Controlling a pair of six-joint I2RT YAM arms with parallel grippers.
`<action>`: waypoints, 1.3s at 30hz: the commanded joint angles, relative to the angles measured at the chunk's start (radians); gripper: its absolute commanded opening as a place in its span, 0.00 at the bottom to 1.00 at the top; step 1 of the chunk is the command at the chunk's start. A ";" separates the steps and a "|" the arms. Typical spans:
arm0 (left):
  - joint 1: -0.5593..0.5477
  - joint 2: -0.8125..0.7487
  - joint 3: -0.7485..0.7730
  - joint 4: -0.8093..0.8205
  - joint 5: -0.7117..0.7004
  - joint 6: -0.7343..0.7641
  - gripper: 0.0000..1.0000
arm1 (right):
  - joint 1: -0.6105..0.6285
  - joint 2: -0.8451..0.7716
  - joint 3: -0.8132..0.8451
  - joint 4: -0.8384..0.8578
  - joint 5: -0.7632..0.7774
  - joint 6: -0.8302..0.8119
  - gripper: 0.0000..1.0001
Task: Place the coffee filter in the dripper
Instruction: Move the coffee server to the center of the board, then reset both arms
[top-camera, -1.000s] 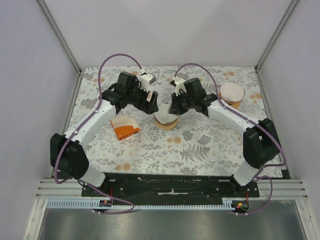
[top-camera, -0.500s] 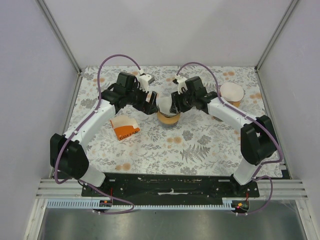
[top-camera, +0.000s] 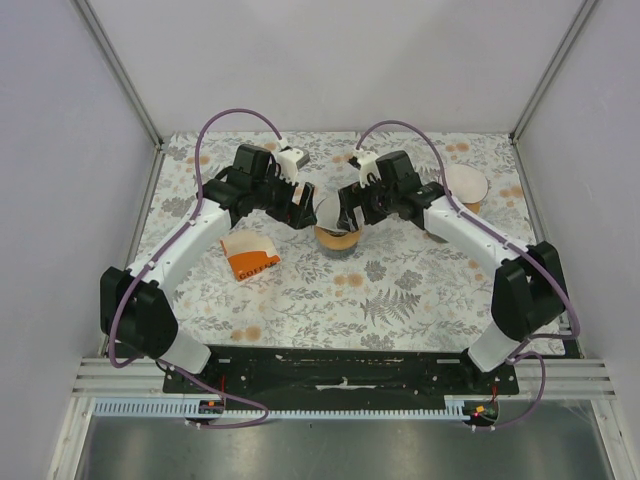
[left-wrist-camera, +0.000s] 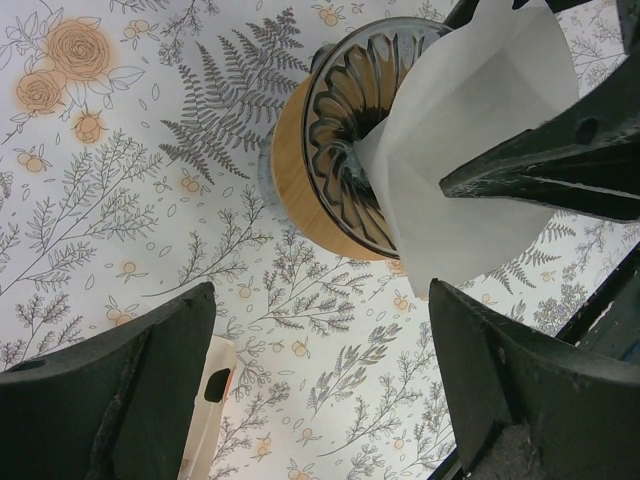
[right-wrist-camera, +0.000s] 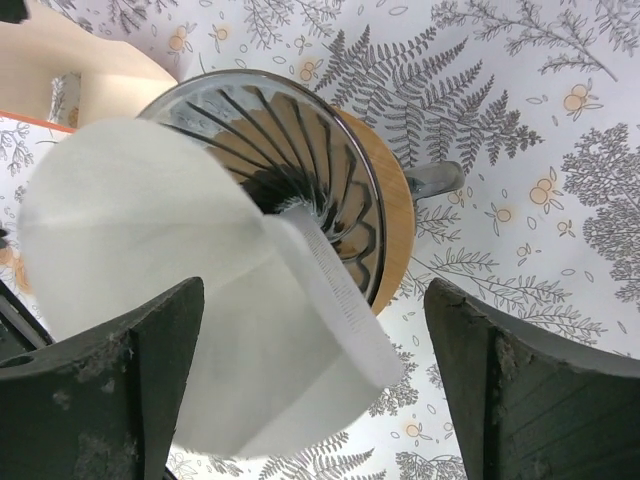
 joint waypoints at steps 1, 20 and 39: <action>0.002 -0.025 0.021 0.042 0.030 -0.024 0.92 | 0.001 -0.082 0.045 -0.008 -0.005 -0.023 0.98; 0.033 -0.074 0.007 0.078 -0.043 -0.076 0.93 | 0.001 -0.246 0.049 -0.068 0.080 -0.066 0.98; 0.424 -0.603 -0.521 0.345 -0.491 -0.250 0.95 | -0.162 -0.938 -0.543 0.107 0.257 -0.077 0.98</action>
